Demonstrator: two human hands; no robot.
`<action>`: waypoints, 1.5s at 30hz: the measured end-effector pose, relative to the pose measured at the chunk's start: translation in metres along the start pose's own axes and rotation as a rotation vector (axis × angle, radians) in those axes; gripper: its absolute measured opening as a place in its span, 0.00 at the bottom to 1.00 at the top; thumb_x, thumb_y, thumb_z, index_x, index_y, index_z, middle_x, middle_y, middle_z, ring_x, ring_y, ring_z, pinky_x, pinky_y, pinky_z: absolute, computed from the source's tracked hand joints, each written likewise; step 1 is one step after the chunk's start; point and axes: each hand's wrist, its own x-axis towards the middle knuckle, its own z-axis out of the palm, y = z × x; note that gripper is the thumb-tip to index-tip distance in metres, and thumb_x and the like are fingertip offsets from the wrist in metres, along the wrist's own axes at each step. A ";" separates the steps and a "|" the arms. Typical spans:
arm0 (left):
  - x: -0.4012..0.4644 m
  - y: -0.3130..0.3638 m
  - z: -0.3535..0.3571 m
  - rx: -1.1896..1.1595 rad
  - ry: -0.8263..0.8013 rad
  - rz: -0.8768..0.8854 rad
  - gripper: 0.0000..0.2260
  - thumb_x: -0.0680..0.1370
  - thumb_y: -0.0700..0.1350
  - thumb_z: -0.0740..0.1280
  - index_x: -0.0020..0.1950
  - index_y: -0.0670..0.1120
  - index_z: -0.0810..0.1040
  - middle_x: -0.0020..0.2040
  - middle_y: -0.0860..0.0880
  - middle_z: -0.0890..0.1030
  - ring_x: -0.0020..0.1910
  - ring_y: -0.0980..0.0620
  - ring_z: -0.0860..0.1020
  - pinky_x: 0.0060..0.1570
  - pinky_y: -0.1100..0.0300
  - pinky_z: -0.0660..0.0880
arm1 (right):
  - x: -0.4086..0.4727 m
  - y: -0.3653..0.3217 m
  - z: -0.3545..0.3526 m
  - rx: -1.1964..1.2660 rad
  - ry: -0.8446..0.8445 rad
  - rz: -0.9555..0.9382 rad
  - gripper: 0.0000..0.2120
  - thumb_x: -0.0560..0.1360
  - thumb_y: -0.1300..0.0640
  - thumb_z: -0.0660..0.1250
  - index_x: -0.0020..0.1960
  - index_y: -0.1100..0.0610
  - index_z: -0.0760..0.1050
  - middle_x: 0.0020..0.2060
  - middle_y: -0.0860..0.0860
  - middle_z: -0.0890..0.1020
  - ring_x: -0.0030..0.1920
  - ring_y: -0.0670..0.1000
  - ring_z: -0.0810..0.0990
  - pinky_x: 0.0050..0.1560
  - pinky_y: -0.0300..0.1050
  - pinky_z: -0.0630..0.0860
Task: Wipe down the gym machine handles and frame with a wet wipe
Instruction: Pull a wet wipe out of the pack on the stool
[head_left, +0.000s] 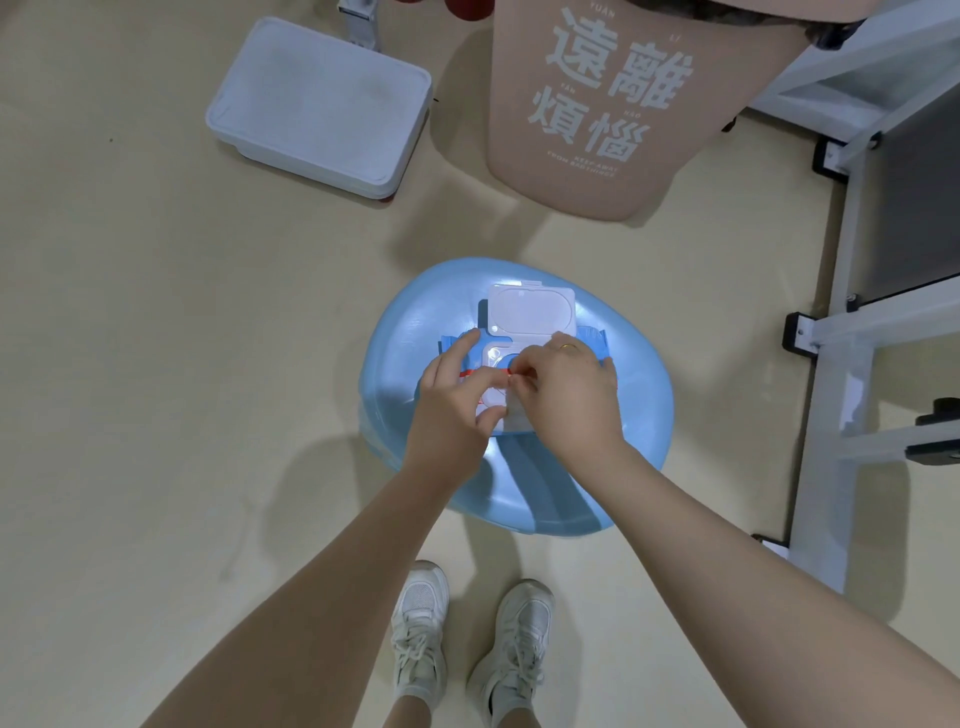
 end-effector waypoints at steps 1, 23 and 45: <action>-0.001 -0.001 0.000 -0.005 0.010 0.017 0.14 0.67 0.38 0.63 0.49 0.46 0.83 0.69 0.41 0.68 0.60 0.39 0.71 0.59 0.62 0.61 | 0.002 -0.003 -0.002 -0.097 -0.030 0.010 0.09 0.75 0.58 0.60 0.47 0.54 0.79 0.39 0.49 0.70 0.55 0.53 0.72 0.65 0.60 0.63; -0.014 -0.010 0.013 0.100 0.222 0.169 0.07 0.74 0.46 0.59 0.47 0.55 0.74 0.64 0.42 0.75 0.55 0.43 0.75 0.53 0.63 0.68 | 0.002 0.014 0.000 0.287 -0.022 -0.011 0.06 0.71 0.51 0.68 0.45 0.51 0.75 0.42 0.50 0.76 0.48 0.51 0.74 0.49 0.52 0.72; -0.003 0.003 0.013 0.370 0.082 0.299 0.24 0.65 0.39 0.67 0.57 0.57 0.69 0.66 0.42 0.73 0.61 0.38 0.74 0.56 0.47 0.71 | -0.016 0.025 -0.016 0.890 0.012 0.155 0.09 0.76 0.62 0.60 0.37 0.56 0.67 0.42 0.50 0.81 0.45 0.45 0.78 0.44 0.40 0.72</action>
